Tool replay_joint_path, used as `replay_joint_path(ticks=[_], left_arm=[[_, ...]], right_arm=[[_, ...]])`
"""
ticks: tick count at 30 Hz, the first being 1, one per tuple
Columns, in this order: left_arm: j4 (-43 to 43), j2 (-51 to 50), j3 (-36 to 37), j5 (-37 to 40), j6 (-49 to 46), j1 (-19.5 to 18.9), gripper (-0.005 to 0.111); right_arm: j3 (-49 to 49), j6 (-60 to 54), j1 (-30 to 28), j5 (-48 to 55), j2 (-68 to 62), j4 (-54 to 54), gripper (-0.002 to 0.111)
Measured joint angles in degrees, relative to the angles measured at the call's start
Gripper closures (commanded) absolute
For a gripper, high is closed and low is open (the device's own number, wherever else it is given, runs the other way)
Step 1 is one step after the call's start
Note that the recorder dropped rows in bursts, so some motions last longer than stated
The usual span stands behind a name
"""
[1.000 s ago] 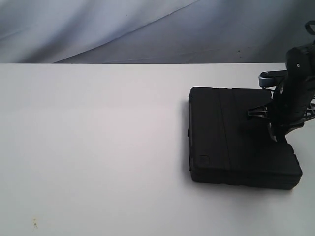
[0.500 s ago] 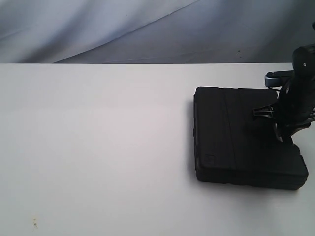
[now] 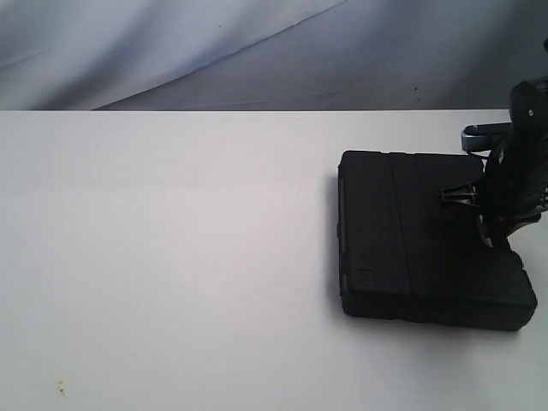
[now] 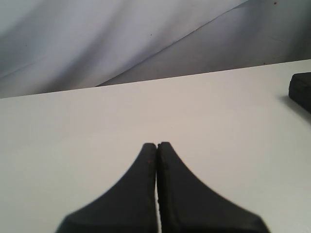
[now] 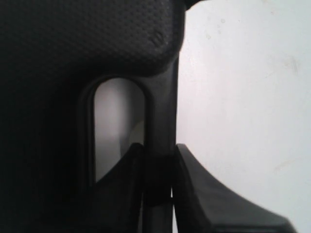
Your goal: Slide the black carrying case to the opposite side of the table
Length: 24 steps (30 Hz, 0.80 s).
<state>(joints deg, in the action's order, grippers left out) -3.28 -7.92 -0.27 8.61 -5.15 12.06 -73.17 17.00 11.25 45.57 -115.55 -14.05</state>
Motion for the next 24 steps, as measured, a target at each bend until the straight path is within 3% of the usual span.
replay_joint_path(ticks=[24], left_arm=[[0.00, 0.00, 0.00, 0.00, 0.00, 0.00, 0.107]], right_arm=[[0.02, -0.22, -1.03, -0.12, 0.31, 0.01, 0.108]])
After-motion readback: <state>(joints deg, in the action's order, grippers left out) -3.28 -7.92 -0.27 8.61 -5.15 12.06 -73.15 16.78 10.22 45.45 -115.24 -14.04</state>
